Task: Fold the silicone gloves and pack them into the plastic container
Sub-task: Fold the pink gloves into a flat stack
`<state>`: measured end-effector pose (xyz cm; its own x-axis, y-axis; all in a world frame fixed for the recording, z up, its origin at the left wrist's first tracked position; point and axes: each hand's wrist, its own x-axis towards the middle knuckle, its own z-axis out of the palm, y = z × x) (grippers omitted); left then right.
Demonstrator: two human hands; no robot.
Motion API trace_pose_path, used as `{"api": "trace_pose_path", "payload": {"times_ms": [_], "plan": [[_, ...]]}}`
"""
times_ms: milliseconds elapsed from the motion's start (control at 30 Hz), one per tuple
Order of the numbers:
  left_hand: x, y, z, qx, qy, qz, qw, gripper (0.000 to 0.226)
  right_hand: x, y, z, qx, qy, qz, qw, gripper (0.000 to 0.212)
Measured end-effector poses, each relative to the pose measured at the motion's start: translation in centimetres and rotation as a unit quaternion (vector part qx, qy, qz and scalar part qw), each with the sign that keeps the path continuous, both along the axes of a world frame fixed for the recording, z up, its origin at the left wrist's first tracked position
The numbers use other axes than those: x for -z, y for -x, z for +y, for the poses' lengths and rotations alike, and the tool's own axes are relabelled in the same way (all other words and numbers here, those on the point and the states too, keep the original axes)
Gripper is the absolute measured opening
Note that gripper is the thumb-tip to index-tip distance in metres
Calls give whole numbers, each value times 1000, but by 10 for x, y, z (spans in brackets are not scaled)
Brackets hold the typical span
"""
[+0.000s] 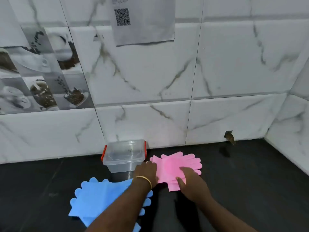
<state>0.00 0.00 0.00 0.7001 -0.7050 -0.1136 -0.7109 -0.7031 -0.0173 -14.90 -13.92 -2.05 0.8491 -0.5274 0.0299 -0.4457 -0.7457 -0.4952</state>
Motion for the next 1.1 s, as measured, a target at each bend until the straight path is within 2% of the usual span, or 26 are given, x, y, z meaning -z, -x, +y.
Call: {"api": "trace_pose_path", "payload": {"times_ms": [133,233,433,567,633,700,733,800,867,967,1100], "plan": [[22,7,-1,-112,16,82,990,75,19,24,-2,5,-167,-35,985,32],[26,9,-4,-148,5,126,981,88,30,38,2,30,-266,-61,962,20],[17,17,-19,-162,47,63,984,45,34,52,13,6,-379,-75,922,17],[-5,25,-36,-140,152,-2,978,35,31,51,6,-26,-452,-62,890,14],[-20,29,-47,-117,190,-35,974,33,27,46,2,-29,-508,-50,859,13],[-34,35,-55,-76,199,-55,975,31,24,37,0,0,-606,-66,793,23],[-39,39,-59,-47,185,-68,979,30,23,32,-2,25,-669,-88,737,37],[-49,46,-62,11,129,-91,987,29,24,20,-10,81,-786,-136,597,75],[-57,53,-59,60,82,-83,991,32,24,11,-19,108,-849,-174,486,104],[-65,67,-48,99,42,-30,994,37,26,6,-29,112,-882,-226,399,115],[-66,87,-24,82,70,20,994,40,26,1,-33,82,-887,-299,344,97]]}}
